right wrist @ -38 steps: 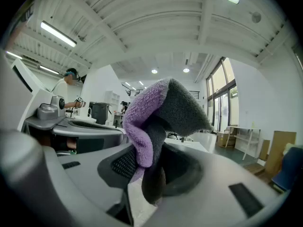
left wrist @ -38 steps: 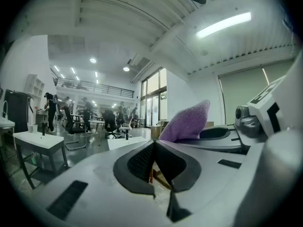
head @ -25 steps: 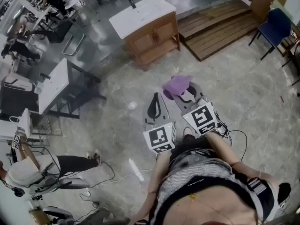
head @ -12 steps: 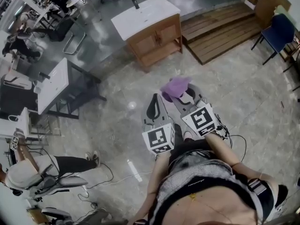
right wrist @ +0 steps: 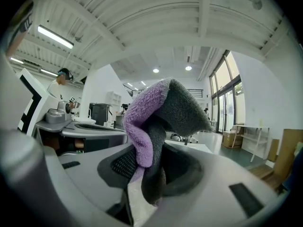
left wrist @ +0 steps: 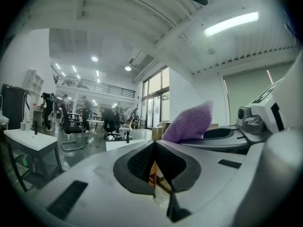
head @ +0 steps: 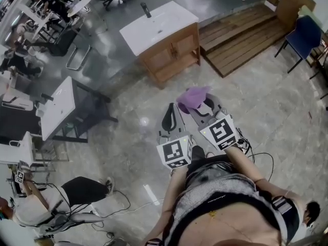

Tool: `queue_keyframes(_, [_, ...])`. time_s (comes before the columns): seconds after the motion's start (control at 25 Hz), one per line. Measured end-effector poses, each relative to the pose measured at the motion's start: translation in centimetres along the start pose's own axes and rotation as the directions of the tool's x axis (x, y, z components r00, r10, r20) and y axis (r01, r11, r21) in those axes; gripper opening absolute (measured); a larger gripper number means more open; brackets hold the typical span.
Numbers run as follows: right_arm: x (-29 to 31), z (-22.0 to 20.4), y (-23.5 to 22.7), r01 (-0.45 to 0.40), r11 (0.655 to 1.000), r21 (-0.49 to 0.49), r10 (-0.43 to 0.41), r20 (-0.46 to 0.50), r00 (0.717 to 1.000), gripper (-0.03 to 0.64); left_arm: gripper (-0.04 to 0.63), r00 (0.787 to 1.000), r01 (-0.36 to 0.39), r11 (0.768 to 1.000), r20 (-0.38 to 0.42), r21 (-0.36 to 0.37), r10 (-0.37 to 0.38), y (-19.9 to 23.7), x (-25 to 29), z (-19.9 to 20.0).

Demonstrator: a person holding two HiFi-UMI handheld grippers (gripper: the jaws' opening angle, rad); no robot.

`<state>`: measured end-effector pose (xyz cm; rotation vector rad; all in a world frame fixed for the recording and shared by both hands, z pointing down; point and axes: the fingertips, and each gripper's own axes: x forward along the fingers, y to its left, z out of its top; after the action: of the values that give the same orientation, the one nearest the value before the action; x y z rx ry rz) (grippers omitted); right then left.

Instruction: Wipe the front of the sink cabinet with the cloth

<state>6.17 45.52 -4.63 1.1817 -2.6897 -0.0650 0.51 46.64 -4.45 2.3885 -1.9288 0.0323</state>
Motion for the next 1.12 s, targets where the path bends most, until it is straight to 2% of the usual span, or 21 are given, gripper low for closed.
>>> queue_keyframes(0.24, [3.7,0.5,-0.9,-0.001,1.000,0.016,0.001,0.004,1.000,0.179,0.006,0.999,0.021,1.000,-0.029,-0.001,-0.021,2.3,3.3,-0.4])
queue_keyframes(0.72, [10.2,1.3,-0.5,0.014,0.999,0.034,-0.015,0.024,1.000,0.181,0.006,0.998,0.059,0.998,-0.035,0.016,-0.059,7.4,6.7,-0.6])
queue_keyframes(1.12, [12.7,0.6,0.0,0.039,0.999,0.038,-0.039,-0.023,0.999,0.181,0.006,0.998,0.055,0.998,-0.037,0.001,-0.055,10.5,8.2,-0.5])
